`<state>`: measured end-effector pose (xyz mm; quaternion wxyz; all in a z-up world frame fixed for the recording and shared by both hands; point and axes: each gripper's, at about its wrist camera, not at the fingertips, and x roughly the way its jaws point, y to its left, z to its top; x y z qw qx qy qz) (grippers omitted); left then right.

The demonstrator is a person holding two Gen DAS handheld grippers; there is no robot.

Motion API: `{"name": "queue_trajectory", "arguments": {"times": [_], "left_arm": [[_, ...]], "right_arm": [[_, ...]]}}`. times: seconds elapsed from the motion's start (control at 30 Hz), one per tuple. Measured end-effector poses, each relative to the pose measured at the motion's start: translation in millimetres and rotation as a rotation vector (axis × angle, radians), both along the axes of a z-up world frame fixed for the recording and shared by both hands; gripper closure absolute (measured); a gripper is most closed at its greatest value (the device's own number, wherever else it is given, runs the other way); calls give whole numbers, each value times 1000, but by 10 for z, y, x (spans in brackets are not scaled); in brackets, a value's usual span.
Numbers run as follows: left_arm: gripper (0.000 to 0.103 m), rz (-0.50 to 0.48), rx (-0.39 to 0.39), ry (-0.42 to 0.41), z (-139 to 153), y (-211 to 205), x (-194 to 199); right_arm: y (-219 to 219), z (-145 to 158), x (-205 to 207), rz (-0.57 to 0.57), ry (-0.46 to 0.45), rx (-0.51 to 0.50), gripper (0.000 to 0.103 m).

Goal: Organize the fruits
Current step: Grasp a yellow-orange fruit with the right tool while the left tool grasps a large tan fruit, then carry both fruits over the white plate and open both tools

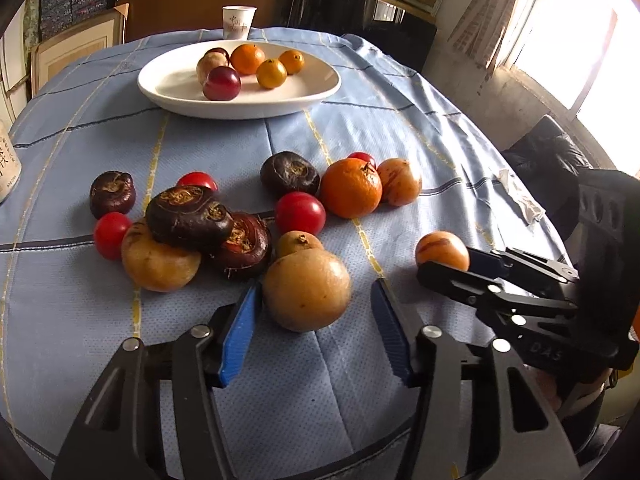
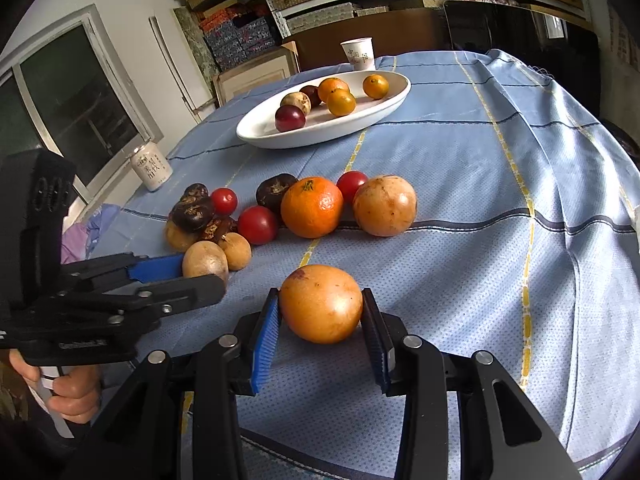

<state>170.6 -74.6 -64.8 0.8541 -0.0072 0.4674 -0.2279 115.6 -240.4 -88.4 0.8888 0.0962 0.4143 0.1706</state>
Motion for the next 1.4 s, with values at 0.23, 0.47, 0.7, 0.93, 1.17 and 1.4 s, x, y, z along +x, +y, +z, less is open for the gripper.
{"name": "queue_trajectory", "arguments": {"times": [0.23,0.47,0.7,0.93,1.17,1.4], "left_arm": [[54,16,16,19,-44,-2,47],[59,34,18,26,-62,16,68],[59,28,-39,25,38,146,14],[59,22,-34,-56,507,425,183],[59,93,6,-146,891,567,968],[59,173,56,-81,622,564,1806]], "right_arm": [[-45,-2,-13,-6,-2,28,63],[-37,3,-28,-10,-3,13,63],[5,61,-48,5,5,-20,63],[37,496,30,70,-45,-73,63],[303,864,678,92,-149,-153,63],[546,716,1531,60,-121,-133,63]]}}
